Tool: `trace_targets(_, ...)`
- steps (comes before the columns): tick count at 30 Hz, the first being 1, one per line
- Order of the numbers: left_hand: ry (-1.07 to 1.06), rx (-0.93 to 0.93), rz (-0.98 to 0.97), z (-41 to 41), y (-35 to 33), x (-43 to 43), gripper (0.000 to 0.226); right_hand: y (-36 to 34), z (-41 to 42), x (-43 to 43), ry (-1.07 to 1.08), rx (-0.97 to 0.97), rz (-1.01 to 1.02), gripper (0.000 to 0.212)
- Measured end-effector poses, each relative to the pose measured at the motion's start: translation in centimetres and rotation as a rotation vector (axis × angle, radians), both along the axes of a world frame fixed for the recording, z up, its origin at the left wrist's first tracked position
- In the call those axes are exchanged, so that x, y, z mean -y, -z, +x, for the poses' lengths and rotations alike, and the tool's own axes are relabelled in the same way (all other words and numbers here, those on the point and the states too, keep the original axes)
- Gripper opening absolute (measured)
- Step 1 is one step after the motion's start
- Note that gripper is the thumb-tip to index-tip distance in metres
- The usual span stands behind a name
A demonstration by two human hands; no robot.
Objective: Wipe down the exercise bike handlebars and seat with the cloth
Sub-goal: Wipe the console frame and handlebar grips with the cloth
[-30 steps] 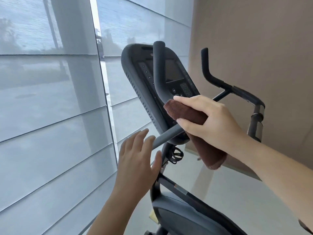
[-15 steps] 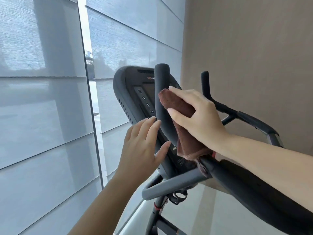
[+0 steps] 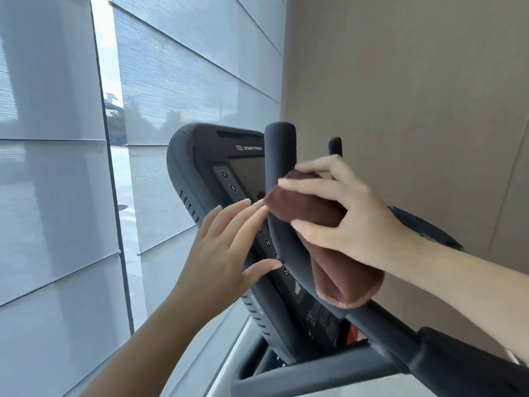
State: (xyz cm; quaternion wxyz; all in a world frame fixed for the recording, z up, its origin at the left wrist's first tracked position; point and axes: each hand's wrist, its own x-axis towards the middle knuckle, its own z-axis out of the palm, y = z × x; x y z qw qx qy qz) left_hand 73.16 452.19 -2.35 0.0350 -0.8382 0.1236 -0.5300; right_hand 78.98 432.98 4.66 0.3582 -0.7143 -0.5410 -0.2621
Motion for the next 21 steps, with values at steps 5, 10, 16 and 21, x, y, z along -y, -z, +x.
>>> trace_targets(5,0.157,0.068,0.030,1.0,-0.2,-1.0,0.058,2.0,-2.4,1.8,0.113,-0.055,-0.158,0.046)
trace_targets(10,0.261,0.050,0.036,1.5,-0.8,-1.9,0.056,-1.2,-2.0,-2.1,0.241,-0.004,0.359,0.045)
trace_targets(16,0.404,-0.061,0.051,2.0,-1.1,-3.7,0.054,-2.7,-1.5,-5.3,0.330,-0.062,0.425,0.053)
trace_targets(21,0.468,-0.086,0.111,2.9,-0.8,-4.8,0.055,2.4,-4.7,-1.9,0.459,-0.059,0.092,0.053)
